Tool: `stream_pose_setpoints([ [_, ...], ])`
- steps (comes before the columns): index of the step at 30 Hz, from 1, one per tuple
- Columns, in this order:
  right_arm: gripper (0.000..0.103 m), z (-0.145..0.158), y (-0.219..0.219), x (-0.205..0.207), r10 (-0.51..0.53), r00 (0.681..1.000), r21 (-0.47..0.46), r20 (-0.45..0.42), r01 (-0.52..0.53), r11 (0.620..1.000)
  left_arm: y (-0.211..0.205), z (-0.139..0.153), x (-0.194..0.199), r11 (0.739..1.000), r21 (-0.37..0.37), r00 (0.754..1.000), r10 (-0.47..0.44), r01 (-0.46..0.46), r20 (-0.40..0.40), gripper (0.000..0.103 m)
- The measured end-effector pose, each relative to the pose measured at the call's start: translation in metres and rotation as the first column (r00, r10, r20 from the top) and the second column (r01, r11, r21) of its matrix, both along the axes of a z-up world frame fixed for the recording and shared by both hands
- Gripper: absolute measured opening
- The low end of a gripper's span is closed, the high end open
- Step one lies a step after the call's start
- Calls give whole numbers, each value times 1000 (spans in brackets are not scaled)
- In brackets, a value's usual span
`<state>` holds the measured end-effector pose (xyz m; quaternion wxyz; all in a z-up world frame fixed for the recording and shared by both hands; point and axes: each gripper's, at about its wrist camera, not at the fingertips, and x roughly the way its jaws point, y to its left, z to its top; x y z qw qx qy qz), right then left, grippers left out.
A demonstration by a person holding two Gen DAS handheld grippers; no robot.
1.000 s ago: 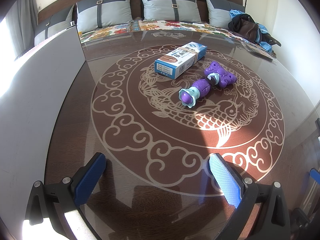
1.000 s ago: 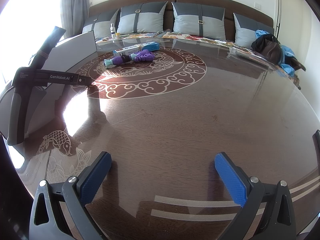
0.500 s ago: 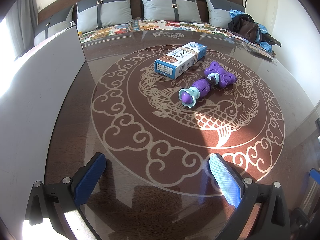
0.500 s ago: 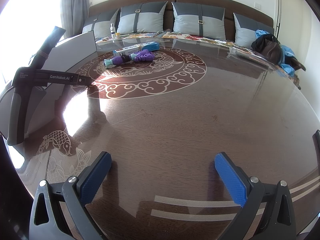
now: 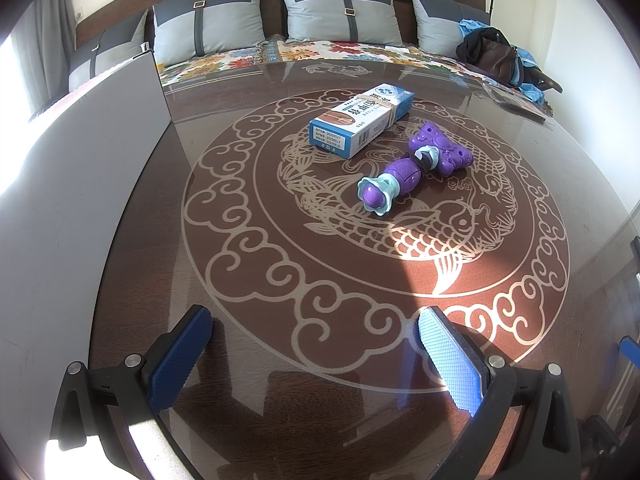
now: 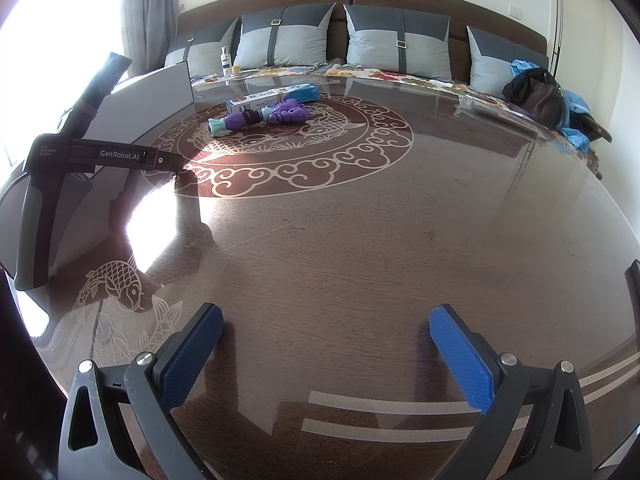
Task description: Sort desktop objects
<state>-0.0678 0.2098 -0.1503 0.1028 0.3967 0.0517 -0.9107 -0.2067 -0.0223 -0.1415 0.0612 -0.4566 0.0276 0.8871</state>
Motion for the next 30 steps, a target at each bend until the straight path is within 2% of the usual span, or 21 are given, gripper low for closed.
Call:
stream_pose_setpoints([
  [19, 103, 1, -1, -2, 2, 1000, 5, 15, -2, 1000, 0, 0, 0, 1000, 0, 1000, 0, 0, 0, 103],
  [22, 103, 9, -2, -10, 25, 997, -6, 76, -25, 1000, 0, 0, 0, 1000, 0, 1000, 0, 0, 0, 103],
  [24, 103, 23, -4, -15, 51, 998, -42, 32, -50, 998, 0, 0, 0, 1000, 0, 1000, 0, 0, 0, 103],
  [26, 103, 36, -14, -33, 86, 996, -42, 3, -86, 995, 0, 0, 0, 1000, 0, 1000, 0, 0, 0, 103],
  [28, 103, 44, -29, -69, 129, 991, -43, 34, -127, 991, 0, 0, 0, 1000, 0, 1000, -1, 1, 0, 103],
  [30, 103, 52, -43, -108, 146, 988, -90, 54, -141, 986, 0, 0, 1, 1000, -3, 1000, -13, 13, 1, 103],
])
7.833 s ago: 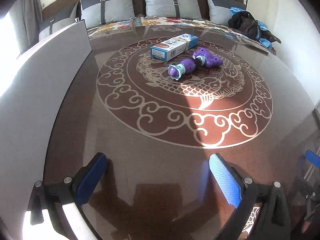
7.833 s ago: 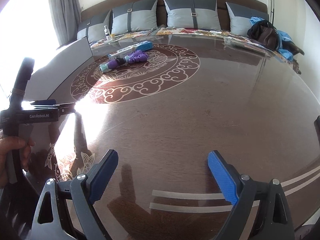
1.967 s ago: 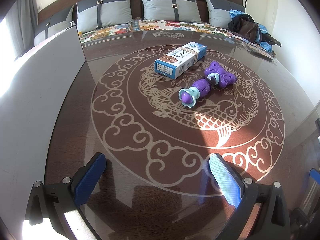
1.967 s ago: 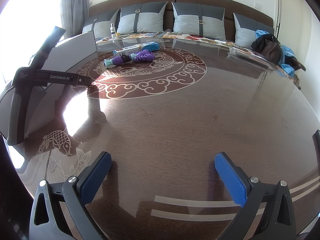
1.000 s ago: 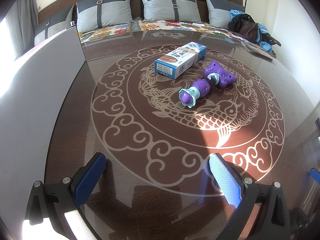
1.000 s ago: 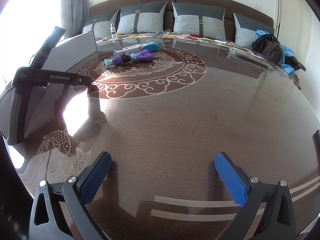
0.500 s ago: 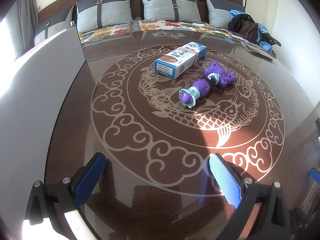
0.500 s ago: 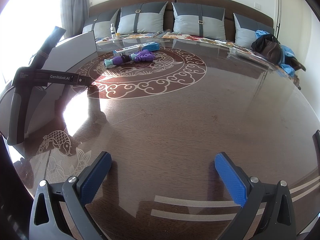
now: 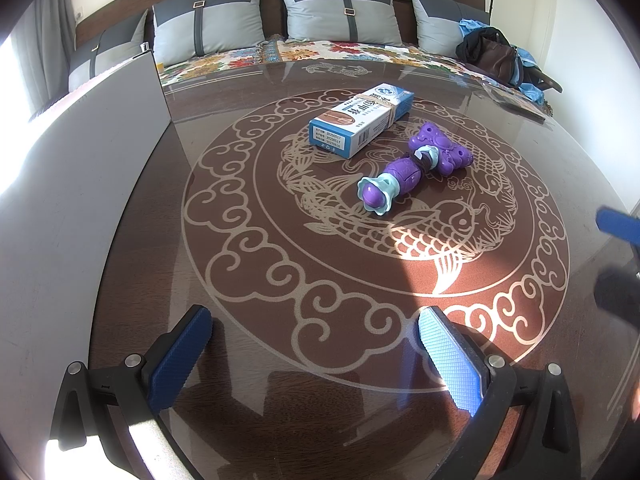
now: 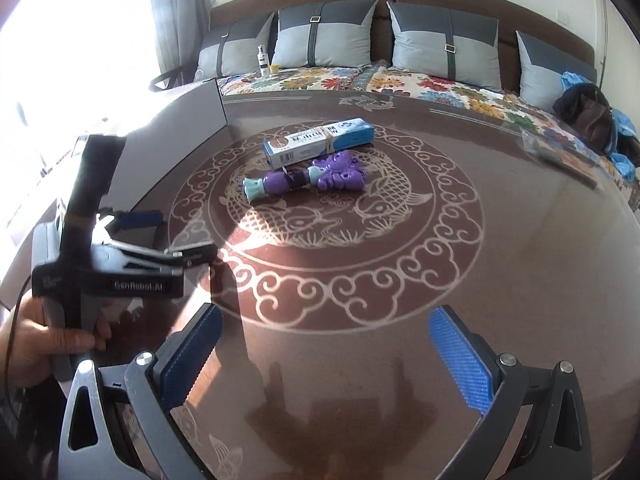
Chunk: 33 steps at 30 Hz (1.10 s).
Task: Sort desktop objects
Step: 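Lower the right gripper around the purple toy's handle, then close the right gripper on the purple toy while the left gripper grasps the toenail cream box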
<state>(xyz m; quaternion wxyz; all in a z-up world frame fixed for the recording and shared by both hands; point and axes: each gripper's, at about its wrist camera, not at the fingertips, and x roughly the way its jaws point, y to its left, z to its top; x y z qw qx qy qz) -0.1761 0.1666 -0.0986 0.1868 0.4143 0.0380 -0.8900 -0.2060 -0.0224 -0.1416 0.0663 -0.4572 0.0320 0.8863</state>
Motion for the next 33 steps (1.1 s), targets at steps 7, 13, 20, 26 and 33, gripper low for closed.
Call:
stream_pose_setpoints([
  [7, 103, -5, -42, -137, -209, 975, -25, 72, 211, 977, -8, 0, 20, 998, 6, 998, -66, 66, -2, 103],
  [13, 102, -46, -66, -158, -200, 974, 169, 104, 181, 969, -8, 0, 20, 998, 6, 998, -66, 66, -2, 103],
  [20, 100, -54, 3, -103, -130, 990, 138, 62, 121, 983, -8, 1, 20, 998, 6, 998, -66, 66, -2, 103],
  [26, 103, -56, 31, -71, -60, 997, 129, 54, 53, 990, -8, 1, 17, 998, 4, 998, -60, 60, -2, 103],
  [33, 103, -57, 28, -68, -58, 997, 131, 52, 50, 990, -5, 3, -34, 987, -7, 986, -160, 161, 54, 103],
])
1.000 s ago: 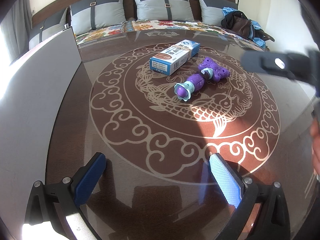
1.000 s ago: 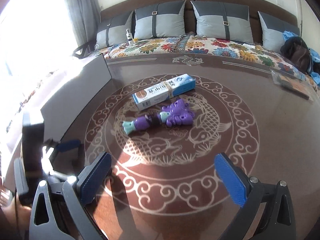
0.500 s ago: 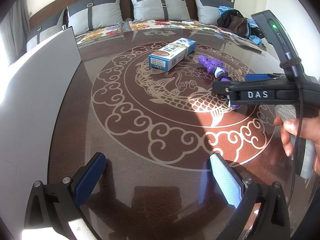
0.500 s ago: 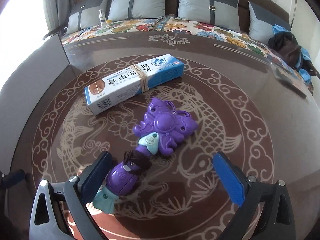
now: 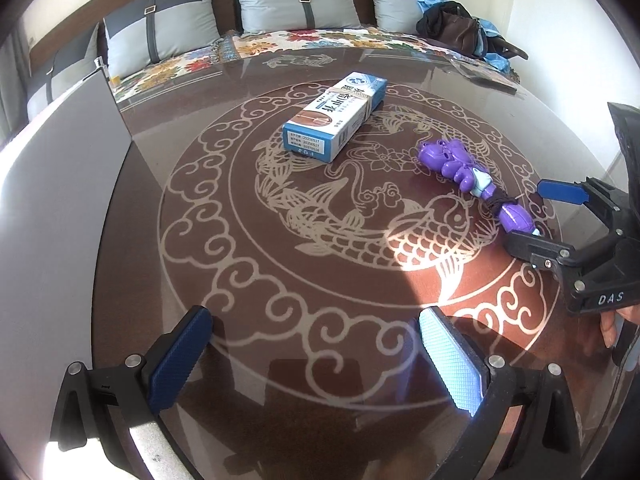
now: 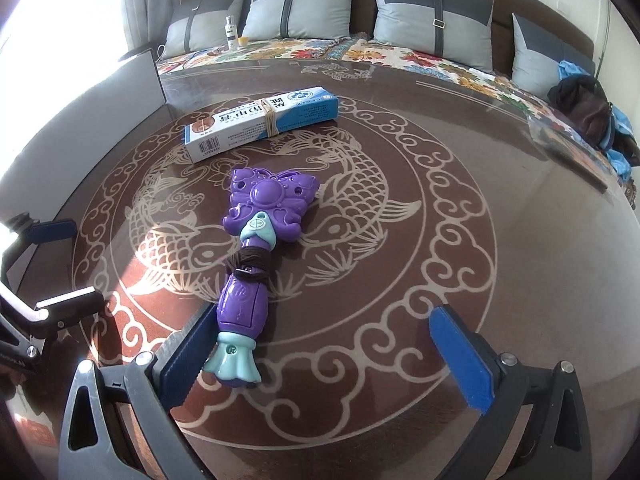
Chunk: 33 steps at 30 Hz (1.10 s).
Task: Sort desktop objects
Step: 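Close the right gripper on the purple toy while the left gripper grasps the toenail cream box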
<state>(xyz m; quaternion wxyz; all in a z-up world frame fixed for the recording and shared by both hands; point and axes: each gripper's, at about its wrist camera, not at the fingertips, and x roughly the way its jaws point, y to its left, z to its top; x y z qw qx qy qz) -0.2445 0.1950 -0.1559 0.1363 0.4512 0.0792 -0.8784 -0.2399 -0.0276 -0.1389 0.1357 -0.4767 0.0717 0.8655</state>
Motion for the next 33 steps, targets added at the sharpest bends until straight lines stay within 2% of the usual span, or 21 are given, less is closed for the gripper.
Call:
stream_pose_setpoints([
  [4, 103, 0, 0, 0, 0, 1000, 0, 0, 0, 1000, 3, -1, -26, 999, 10, 999, -42, 43, -26, 103],
  [10, 103, 0, 1, 0, 0, 1000, 0, 0, 0, 1000, 10, 1, -54, 998, 7, 997, -69, 69, -23, 103],
  [16, 103, 0, 0, 0, -1, 1000, -1, 1, 1, 1000, 21, 5, -82, 995, -27, 992, -98, 100, 76, 103],
  [19, 103, 0, 0, 0, -1, 1000, -2, 1, 1, 1000, 26, 10, -90, 992, -28, 990, -124, 125, 61, 103],
  [24, 103, 0, 0, -1, -1, 1000, -1, 1, 1, 1000, 42, 7, -111, 984, -61, 984, -160, 165, 79, 103],
  [33, 103, 0, 0, 0, -2, 1000, -1, 1, 2, 1000, 67, 5, -153, 982, -32, 979, -181, 185, 96, 103],
])
